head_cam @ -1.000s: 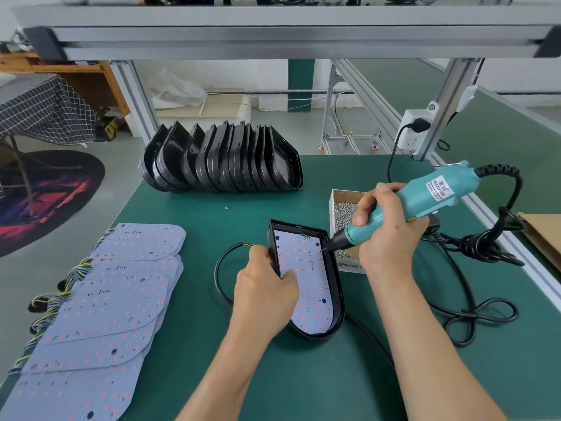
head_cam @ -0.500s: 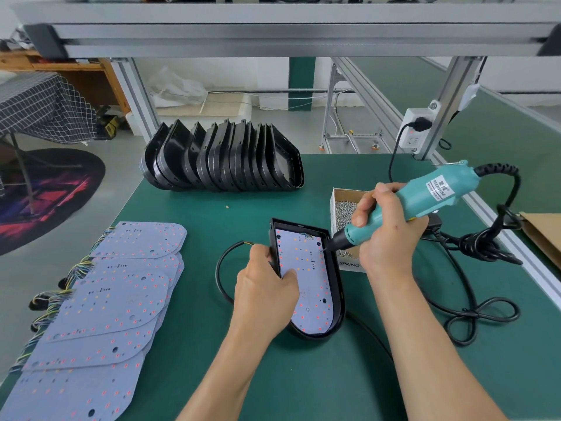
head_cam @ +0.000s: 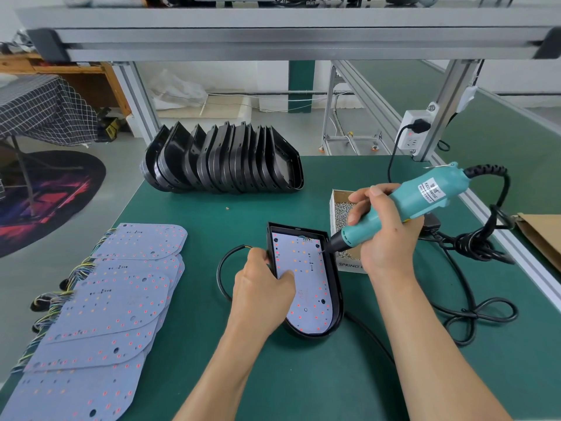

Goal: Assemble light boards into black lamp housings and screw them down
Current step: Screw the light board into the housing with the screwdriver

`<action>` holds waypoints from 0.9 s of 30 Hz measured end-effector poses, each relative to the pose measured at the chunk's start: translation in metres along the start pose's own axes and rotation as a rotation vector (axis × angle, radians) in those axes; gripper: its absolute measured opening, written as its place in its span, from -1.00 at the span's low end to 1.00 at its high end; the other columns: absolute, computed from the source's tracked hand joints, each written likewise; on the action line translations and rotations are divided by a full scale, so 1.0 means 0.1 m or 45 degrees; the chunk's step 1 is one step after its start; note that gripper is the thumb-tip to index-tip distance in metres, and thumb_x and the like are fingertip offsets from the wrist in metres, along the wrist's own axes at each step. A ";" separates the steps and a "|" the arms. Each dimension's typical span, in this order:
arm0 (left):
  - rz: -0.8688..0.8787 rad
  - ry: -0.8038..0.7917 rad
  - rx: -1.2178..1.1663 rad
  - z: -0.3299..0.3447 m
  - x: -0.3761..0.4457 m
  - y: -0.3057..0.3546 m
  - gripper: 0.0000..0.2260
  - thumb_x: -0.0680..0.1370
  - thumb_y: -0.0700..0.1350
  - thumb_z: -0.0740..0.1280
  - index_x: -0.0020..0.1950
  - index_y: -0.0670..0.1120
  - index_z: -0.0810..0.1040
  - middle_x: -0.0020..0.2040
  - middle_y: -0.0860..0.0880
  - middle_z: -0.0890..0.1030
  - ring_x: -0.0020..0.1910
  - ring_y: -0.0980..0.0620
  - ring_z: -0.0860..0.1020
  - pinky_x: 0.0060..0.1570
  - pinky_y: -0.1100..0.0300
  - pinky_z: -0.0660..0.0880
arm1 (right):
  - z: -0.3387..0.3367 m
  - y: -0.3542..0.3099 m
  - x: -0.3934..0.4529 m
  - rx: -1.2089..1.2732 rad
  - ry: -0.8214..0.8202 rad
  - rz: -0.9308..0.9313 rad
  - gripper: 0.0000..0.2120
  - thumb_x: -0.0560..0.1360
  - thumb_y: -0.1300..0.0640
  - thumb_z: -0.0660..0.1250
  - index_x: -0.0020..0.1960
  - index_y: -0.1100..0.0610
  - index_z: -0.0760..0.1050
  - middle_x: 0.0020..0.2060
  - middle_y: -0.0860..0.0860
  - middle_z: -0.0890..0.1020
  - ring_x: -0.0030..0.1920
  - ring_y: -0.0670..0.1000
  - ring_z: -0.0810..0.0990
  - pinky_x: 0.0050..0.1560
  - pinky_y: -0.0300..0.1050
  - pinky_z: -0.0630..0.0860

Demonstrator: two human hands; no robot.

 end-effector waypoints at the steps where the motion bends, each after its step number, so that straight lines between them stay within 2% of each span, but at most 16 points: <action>1: 0.000 -0.003 0.010 0.00 0.00 0.00 -0.82 0.55 -0.05 0.38 0.06 0.05 0.40 -0.14 0.00 0.64 -0.18 -0.06 0.62 -0.31 0.15 0.46 | 0.00 -0.01 0.00 -0.001 0.001 -0.004 -0.83 0.52 0.31 0.31 -0.20 0.11 0.48 -0.32 0.14 0.63 -0.49 0.06 0.49 -0.17 -0.09 0.57; 6: 0.012 0.005 0.029 0.00 -0.01 -0.02 -0.79 0.56 -0.03 0.38 0.13 0.05 0.41 -0.16 -0.01 0.66 -0.33 -0.02 0.59 -0.43 0.27 0.42 | -0.01 -0.05 -0.01 0.013 -0.004 -0.007 -0.87 0.52 0.32 0.30 -0.17 0.16 0.45 -0.33 0.13 0.62 -0.49 0.06 0.49 -0.16 -0.09 0.57; 10: -0.013 -0.008 0.031 -0.01 -0.02 -0.03 -0.79 0.56 -0.02 0.39 0.12 0.06 0.41 -0.14 0.01 0.66 -0.29 -0.04 0.64 -0.39 0.23 0.48 | 0.00 -0.10 -0.02 0.026 -0.025 -0.011 -0.83 0.52 0.32 0.30 -0.20 0.13 0.47 -0.32 0.14 0.62 -0.49 0.06 0.49 -0.21 -0.11 0.55; 15: -0.071 -0.044 0.028 -0.02 0.03 -0.06 -0.80 0.55 0.01 0.40 0.07 0.11 0.40 -0.12 0.05 0.63 -0.28 0.00 0.67 -0.43 0.25 0.43 | -0.02 -0.27 0.03 0.058 -0.085 -0.098 -0.85 0.51 0.24 0.34 -0.20 0.05 0.49 -0.28 0.14 0.63 -0.47 0.06 0.49 -0.25 -0.14 0.48; 17: -0.091 -0.053 -0.009 -0.03 0.04 -0.08 -0.79 0.54 0.04 0.42 0.10 0.07 0.46 -0.14 0.06 0.66 -0.31 0.07 0.65 -0.38 0.22 0.46 | -0.09 -0.33 0.06 0.152 0.001 -0.069 -0.88 0.51 0.20 0.35 -0.18 0.05 0.48 -0.27 0.12 0.62 -0.45 0.05 0.47 -0.29 -0.14 0.43; 20: -0.089 -0.046 -0.059 -0.07 0.03 -0.08 -0.75 0.52 0.16 0.44 0.05 0.04 0.57 -0.22 0.07 0.71 -0.32 0.17 0.64 -0.12 0.10 0.61 | -0.30 -0.37 0.05 0.385 0.191 0.058 -0.84 0.57 0.14 0.31 -0.19 0.07 0.48 -0.26 0.04 0.58 -0.40 -0.01 0.44 -0.31 -0.16 0.41; 22: -0.049 0.013 0.027 -0.12 0.04 -0.05 -0.67 0.51 0.23 0.42 0.05 0.00 0.60 -0.29 0.05 0.68 -0.22 0.08 0.65 -0.05 0.07 0.60 | -0.50 -0.36 -0.02 0.477 0.305 0.128 -0.75 0.61 0.11 0.28 -0.24 0.05 0.52 -0.25 -0.01 0.55 -0.38 -0.05 0.41 -0.31 -0.21 0.39; 24: 0.028 0.149 0.161 -0.19 0.06 0.00 -0.63 0.53 0.24 0.40 0.12 -0.03 0.61 -0.29 0.09 0.64 -0.12 0.01 0.61 -0.06 0.10 0.51 | -0.68 -0.33 -0.13 0.493 0.374 0.179 -0.79 0.62 0.09 0.28 -0.20 0.05 0.48 -0.23 -0.03 0.52 -0.36 -0.06 0.38 -0.30 -0.23 0.37; 27: 0.298 0.362 0.206 -0.26 0.13 0.18 -0.75 0.56 0.08 0.44 0.13 -0.05 0.62 -0.14 0.10 0.61 -0.07 0.01 0.57 0.01 0.10 0.47 | -0.87 -0.29 -0.27 0.479 0.426 0.224 -0.83 0.63 0.10 0.25 -0.14 0.06 0.42 -0.23 -0.04 0.51 -0.37 -0.08 0.37 -0.30 -0.25 0.36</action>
Point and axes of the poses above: each hand's wrist, its own x-axis towards the middle knuckle, its own z-axis out of the palm, y = z × x, the point moved 1 cm from there along x, towards the middle knuckle
